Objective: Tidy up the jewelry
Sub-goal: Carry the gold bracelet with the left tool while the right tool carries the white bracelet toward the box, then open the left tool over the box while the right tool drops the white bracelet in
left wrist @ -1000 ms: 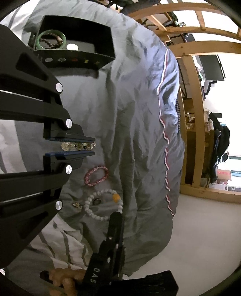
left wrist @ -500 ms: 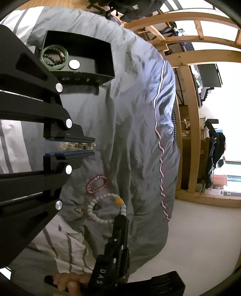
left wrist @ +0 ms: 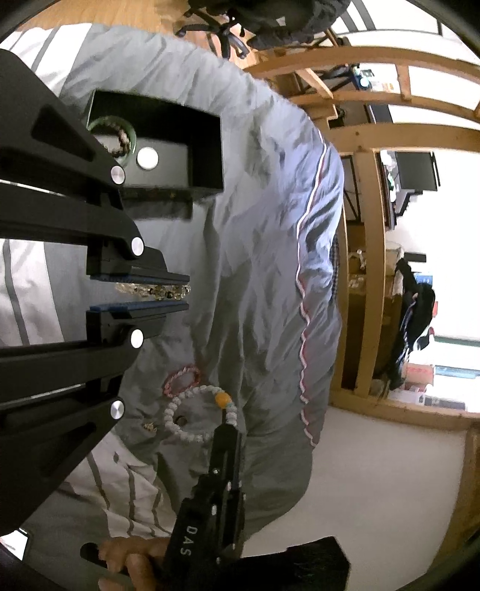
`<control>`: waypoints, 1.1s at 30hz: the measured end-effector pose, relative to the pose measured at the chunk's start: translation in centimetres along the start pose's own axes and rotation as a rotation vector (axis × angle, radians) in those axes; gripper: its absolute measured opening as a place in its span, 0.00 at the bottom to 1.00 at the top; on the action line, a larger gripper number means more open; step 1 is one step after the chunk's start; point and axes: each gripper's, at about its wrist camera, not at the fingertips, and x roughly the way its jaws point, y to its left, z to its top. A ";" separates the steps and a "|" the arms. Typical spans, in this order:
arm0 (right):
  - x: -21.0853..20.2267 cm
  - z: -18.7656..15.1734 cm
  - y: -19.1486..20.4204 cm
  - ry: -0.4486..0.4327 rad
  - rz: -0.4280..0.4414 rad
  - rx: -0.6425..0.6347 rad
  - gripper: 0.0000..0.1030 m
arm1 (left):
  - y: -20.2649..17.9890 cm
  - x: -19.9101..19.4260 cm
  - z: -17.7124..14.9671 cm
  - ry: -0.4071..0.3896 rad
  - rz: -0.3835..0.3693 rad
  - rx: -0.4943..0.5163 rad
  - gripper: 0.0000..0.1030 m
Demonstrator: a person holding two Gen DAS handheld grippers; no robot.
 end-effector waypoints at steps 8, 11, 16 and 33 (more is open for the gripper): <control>1.8 1.5 2.5 0.010 0.022 -0.029 0.09 | 3.4 -1.5 0.5 -0.035 0.031 -0.058 0.08; 2.5 1.9 3.0 0.016 0.026 -0.032 0.09 | 4.2 -1.7 0.4 -0.038 0.041 -0.067 0.08; 3.8 2.6 4.2 0.027 0.035 -0.045 0.09 | 6.4 -1.8 0.1 -0.041 0.047 -0.105 0.08; 9.4 5.2 10.7 0.048 0.127 -0.115 0.09 | 12.2 -1.1 -0.8 -0.015 0.134 -0.190 0.08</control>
